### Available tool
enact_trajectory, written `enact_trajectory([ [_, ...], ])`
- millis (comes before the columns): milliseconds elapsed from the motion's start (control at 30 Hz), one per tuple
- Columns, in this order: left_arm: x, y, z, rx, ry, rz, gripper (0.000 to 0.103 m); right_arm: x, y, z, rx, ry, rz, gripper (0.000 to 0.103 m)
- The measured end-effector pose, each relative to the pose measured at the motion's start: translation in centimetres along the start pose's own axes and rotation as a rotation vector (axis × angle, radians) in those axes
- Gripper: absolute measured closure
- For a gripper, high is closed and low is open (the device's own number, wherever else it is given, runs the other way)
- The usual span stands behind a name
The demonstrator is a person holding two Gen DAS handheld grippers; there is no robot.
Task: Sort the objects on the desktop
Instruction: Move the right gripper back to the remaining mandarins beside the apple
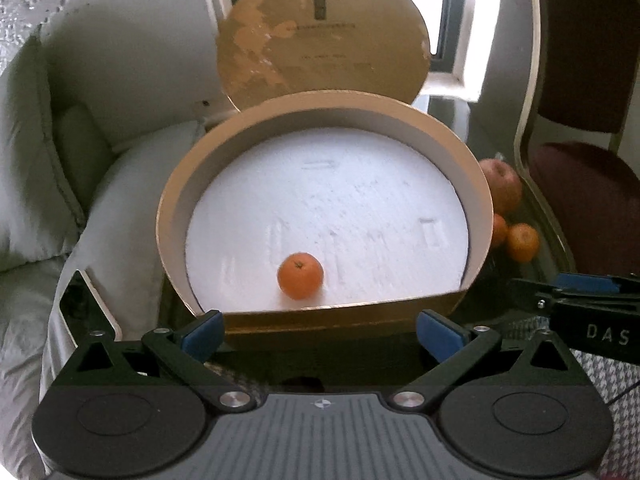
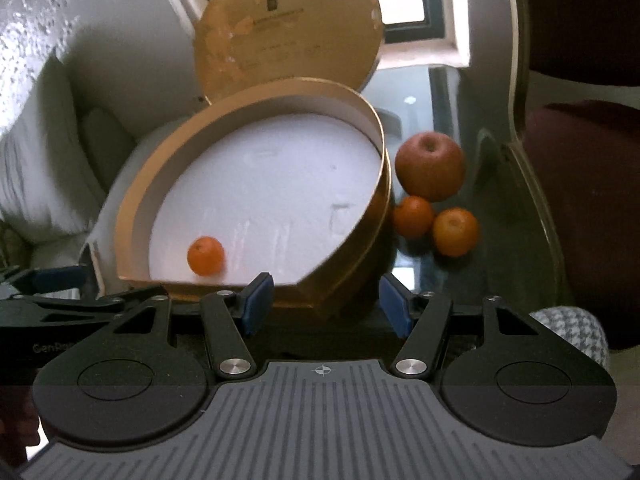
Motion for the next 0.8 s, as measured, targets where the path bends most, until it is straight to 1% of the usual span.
enact_trajectory([
  [267, -1.0, -0.5, 0.2, 0.017, 0.026, 0.031, 0.001, -0.4, -0.6, 0.4, 0.019, 0.012, 0.021, 0.036],
  [400, -1.5, -1.0, 0.5, 0.041, 0.013, 0.046, 0.001, -1.0, -1.0, 0.8, 0.036, 0.008, 0.042, 0.035],
  [500, -2.0, -1.3, 0.7, 0.049, 0.006, 0.065, 0.001, -1.5, -1.2, 0.7, 0.036, 0.013, 0.056, 0.028],
  [800, -1.7, -1.4, 1.2, 0.072, 0.015, 0.058, 0.001, -2.8, -1.7, 1.2, 0.053, -0.002, 0.091, 0.028],
])
Point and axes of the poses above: each gripper's, at about its wrist camera, not at the fingertips, and z roughly the way its jaws point, x to its left, y to its top, the point moved 5 cm from there along z, roughly the way its jaws point, and after that the axes turned 3 degrees about -z, right-handed, at the moved point
